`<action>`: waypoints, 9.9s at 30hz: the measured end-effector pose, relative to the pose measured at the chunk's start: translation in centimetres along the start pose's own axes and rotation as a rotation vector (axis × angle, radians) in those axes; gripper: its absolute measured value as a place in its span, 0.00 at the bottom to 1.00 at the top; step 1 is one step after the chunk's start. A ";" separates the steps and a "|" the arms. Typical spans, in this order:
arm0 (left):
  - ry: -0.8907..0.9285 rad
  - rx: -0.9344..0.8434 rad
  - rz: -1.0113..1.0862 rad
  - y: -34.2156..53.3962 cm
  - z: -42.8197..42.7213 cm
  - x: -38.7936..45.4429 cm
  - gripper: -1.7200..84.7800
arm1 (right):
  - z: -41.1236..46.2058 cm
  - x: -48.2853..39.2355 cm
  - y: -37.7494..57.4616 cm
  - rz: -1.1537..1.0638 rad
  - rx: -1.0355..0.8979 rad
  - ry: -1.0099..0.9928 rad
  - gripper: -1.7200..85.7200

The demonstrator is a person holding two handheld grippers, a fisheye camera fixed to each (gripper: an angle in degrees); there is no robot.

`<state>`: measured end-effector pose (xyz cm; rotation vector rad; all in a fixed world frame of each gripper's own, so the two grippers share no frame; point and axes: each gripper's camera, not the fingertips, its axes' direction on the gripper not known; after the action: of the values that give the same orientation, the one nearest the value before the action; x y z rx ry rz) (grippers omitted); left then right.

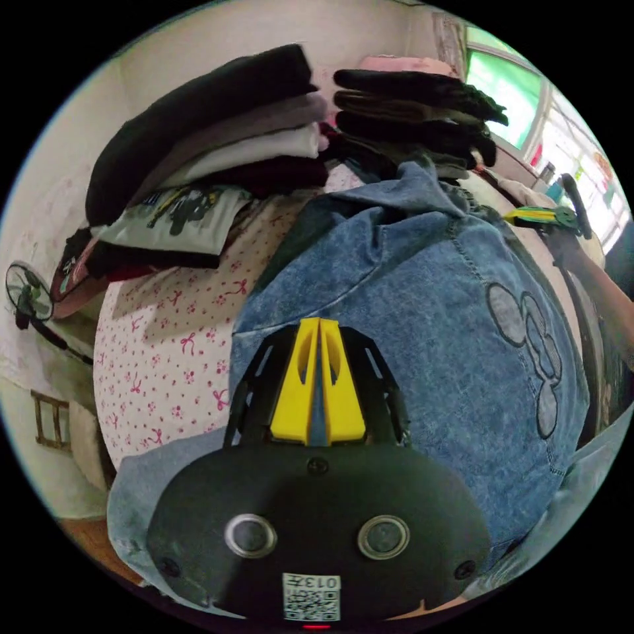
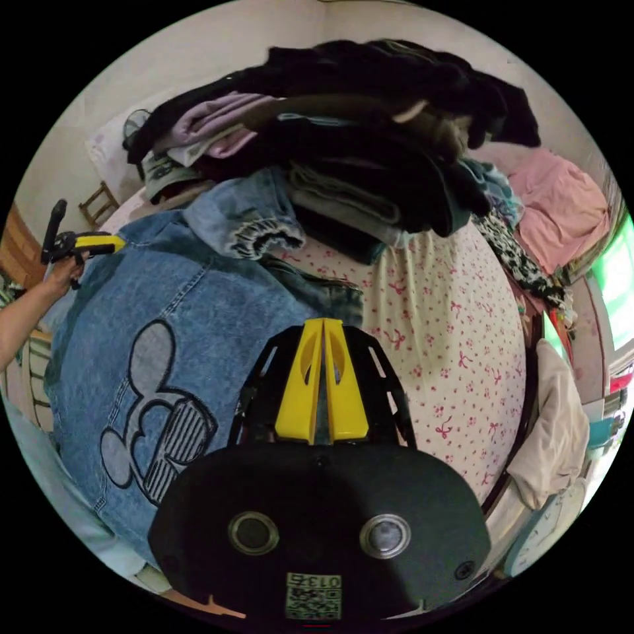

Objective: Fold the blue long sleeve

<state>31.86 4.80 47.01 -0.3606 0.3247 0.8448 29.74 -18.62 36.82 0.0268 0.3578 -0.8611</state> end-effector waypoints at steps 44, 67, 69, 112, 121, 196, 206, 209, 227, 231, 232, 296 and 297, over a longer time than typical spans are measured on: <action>0.308 -0.263 0.491 24.7 -15.7 16.9 0.04 | -21.0 -25.2 36.5 -0.098 -0.136 -0.388 0.10; 0.212 -0.318 0.602 29.2 -17.5 23.8 0.17 | -33.8 -23.6 37.0 -0.236 0.121 -0.753 0.02; 0.180 -0.303 0.587 29.0 -17.8 23.8 0.17 | -35.6 -23.3 36.0 -0.266 0.209 -0.783 0.02; 0.391 -0.165 0.181 11.8 -14.1 7.8 0.03 | -24.5 -7.7 46.1 0.129 -0.141 -0.154 0.10; 0.393 -0.202 0.233 8.6 -14.4 3.1 0.03 | -25.5 -4.1 40.0 0.082 0.018 -0.085 0.05; 0.493 -0.432 0.013 19.3 -9.0 -11.7 0.02 | -14.4 -0.8 39.7 0.365 -0.272 -0.157 0.09; 0.449 -0.143 0.062 19.2 -13.2 -6.7 0.02 | -16.3 -2.9 34.2 0.378 -0.086 -0.019 0.13; 0.460 -0.186 0.110 18.7 -9.7 -3.0 0.02 | -13.8 -3.6 31.2 0.361 -0.135 -0.042 0.13; 0.434 -0.232 -0.139 22.8 -5.0 -4.5 0.02 | -12.1 -8.6 24.4 0.322 -0.108 0.045 0.09; 0.430 -0.227 -0.191 24.2 -5.9 -5.0 0.02 | -14.0 -7.8 23.9 0.377 -0.132 0.003 0.11; 0.442 -0.210 -0.197 24.6 -6.5 -5.0 0.02 | -15.4 -8.0 23.8 0.382 -0.115 0.042 0.11; 0.051 -0.070 -0.049 20.7 -7.4 9.0 0.02 | -30.7 -21.6 -1.2 -0.111 0.201 0.234 0.09; 0.004 -0.108 -0.038 21.1 -7.2 9.2 0.02 | -30.0 -21.0 -0.5 -0.089 0.184 0.228 0.09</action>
<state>20.36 20.68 33.02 -0.4675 0.2754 0.8261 7.93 1.57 15.35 0.2828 0.4949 -0.9800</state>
